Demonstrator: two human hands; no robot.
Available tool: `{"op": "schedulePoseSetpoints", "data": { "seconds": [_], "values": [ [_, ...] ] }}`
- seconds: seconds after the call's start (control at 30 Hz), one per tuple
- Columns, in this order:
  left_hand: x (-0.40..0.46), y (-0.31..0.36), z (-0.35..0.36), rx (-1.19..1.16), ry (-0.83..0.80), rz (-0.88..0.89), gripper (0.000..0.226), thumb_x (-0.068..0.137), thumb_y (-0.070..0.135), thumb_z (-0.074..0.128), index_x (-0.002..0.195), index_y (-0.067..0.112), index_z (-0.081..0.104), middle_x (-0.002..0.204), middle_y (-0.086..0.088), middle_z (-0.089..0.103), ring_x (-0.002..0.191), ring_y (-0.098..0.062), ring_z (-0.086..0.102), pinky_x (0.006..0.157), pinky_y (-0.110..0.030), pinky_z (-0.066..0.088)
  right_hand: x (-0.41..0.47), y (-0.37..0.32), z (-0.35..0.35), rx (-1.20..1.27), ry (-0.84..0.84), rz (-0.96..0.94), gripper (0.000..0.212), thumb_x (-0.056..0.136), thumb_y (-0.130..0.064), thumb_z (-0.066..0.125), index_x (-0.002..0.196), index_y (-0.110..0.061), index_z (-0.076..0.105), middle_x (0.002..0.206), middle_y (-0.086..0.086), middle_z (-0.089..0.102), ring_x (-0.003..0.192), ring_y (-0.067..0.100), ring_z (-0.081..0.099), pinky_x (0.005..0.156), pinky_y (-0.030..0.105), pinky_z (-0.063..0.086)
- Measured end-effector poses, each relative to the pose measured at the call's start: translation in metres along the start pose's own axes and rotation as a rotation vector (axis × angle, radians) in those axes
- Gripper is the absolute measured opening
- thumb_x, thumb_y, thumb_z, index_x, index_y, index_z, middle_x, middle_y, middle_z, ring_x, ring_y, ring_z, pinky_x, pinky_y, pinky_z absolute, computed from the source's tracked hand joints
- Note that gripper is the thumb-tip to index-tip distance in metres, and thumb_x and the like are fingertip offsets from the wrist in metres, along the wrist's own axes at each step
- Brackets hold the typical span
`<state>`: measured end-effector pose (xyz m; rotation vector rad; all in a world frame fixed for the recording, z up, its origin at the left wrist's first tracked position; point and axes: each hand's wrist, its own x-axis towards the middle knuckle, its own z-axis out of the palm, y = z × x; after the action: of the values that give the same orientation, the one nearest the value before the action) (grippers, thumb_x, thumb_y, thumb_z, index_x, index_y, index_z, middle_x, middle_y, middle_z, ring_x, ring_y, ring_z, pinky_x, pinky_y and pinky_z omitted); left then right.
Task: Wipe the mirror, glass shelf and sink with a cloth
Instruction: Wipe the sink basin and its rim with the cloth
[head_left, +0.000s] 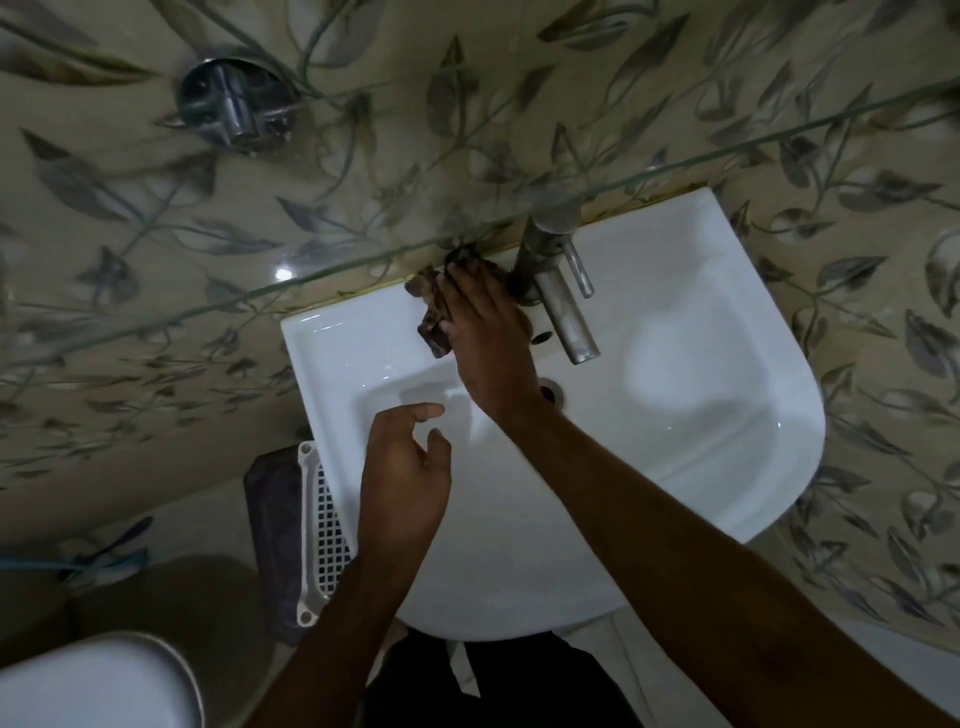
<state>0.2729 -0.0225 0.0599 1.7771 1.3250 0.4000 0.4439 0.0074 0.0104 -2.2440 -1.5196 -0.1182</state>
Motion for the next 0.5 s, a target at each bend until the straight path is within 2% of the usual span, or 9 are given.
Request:
{"op": "schedulePoseSetpoints", "data": {
  "seconds": [0.03, 0.1, 0.13, 0.2, 0.3, 0.37, 0.43, 0.47, 0.5],
  "values": [
    [-0.002, -0.002, -0.004, -0.013, 0.048, 0.000, 0.025, 0.096, 0.012, 0.056, 0.115, 0.027, 0.063, 0.114, 0.009, 0.057, 0.076, -0.002, 0.058, 0.074, -0.019, 0.044, -0.004, -0.015, 0.002, 0.037, 0.020, -0.013, 0.050, 0.096, -0.023, 0.054, 0.143, -0.008, 0.051, 0.151, 0.008, 0.047, 0.143, 0.029, 0.036, 0.118, 0.042, 0.032],
    [-0.004, -0.008, -0.014, -0.052, 0.189, 0.048, 0.024, 0.094, 0.007, 0.055, 0.108, 0.023, 0.065, 0.106, 0.004, 0.063, 0.080, -0.006, 0.060, 0.080, -0.027, 0.047, -0.014, -0.050, 0.009, 0.145, -0.015, -0.170, 0.048, 0.095, -0.022, 0.058, 0.140, -0.004, 0.055, 0.148, 0.014, 0.050, 0.142, 0.032, 0.036, 0.120, 0.044, 0.028],
    [-0.005, -0.012, -0.019, -0.071, 0.258, 0.071, 0.023, 0.092, 0.004, 0.054, 0.103, 0.022, 0.064, 0.102, 0.000, 0.065, 0.086, -0.016, 0.063, 0.083, -0.033, 0.050, -0.021, -0.069, 0.012, 0.242, -0.073, -0.234, 0.047, 0.097, -0.021, 0.057, 0.140, -0.003, 0.054, 0.149, 0.015, 0.049, 0.144, 0.034, 0.035, 0.122, 0.044, 0.024],
    [-0.005, -0.020, -0.031, -0.101, 0.335, 0.063, 0.021, 0.089, 0.001, 0.053, 0.097, 0.017, 0.062, 0.098, -0.006, 0.065, 0.092, -0.027, 0.063, 0.085, -0.041, 0.051, -0.037, -0.099, 0.019, 0.468, -0.193, -0.231, 0.044, 0.099, -0.013, 0.052, 0.142, -0.003, 0.052, 0.152, 0.015, 0.045, 0.148, 0.034, 0.028, 0.124, 0.045, 0.018],
    [-0.006, -0.027, -0.047, -0.096, 0.392, 0.024, 0.022, 0.089, 0.000, 0.053, 0.098, 0.017, 0.063, 0.102, -0.004, 0.064, 0.099, -0.022, 0.060, 0.091, -0.030, 0.045, -0.072, -0.117, 0.020, 0.660, -0.203, -0.068, 0.046, 0.100, -0.003, 0.055, 0.145, -0.004, 0.048, 0.157, 0.013, 0.038, 0.153, 0.027, 0.018, 0.125, 0.047, 0.016],
    [-0.005, -0.033, -0.054, -0.059, 0.380, 0.026, 0.022, 0.088, 0.003, 0.053, 0.097, 0.019, 0.065, 0.102, -0.003, 0.065, 0.100, -0.021, 0.060, 0.093, -0.029, 0.044, -0.099, -0.119, 0.010, 0.699, -0.221, -0.015, 0.051, 0.100, 0.002, 0.055, 0.149, -0.004, 0.041, 0.161, 0.011, 0.032, 0.154, 0.022, 0.015, 0.125, 0.044, 0.017],
    [-0.005, -0.037, -0.057, -0.045, 0.322, 0.001, 0.023, 0.088, 0.003, 0.055, 0.097, 0.019, 0.067, 0.101, -0.004, 0.066, 0.099, -0.020, 0.060, 0.091, -0.026, 0.043, -0.123, -0.105, 0.005, 0.668, -0.268, -0.029, 0.053, 0.102, -0.003, 0.052, 0.152, -0.004, 0.033, 0.163, 0.009, 0.024, 0.153, 0.017, 0.015, 0.125, 0.028, 0.015],
    [-0.005, -0.037, -0.058, -0.043, 0.295, -0.018, 0.024, 0.088, 0.001, 0.055, 0.097, 0.019, 0.067, 0.101, -0.004, 0.066, 0.097, -0.018, 0.060, 0.087, -0.020, 0.042, -0.131, -0.092, 0.005, 0.610, -0.323, -0.042, 0.053, 0.104, -0.008, 0.049, 0.154, -0.004, 0.030, 0.163, 0.006, 0.020, 0.153, 0.015, 0.015, 0.123, 0.020, 0.012],
    [-0.005, -0.036, -0.060, -0.043, 0.271, -0.033, 0.025, 0.088, -0.001, 0.055, 0.096, 0.019, 0.068, 0.102, -0.003, 0.065, 0.094, -0.014, 0.059, 0.083, -0.013, 0.039, -0.136, -0.074, 0.009, 0.556, -0.384, -0.021, 0.053, 0.105, -0.012, 0.046, 0.154, -0.005, 0.028, 0.163, 0.005, 0.018, 0.152, 0.016, 0.016, 0.123, 0.020, 0.011]
  ]
}}
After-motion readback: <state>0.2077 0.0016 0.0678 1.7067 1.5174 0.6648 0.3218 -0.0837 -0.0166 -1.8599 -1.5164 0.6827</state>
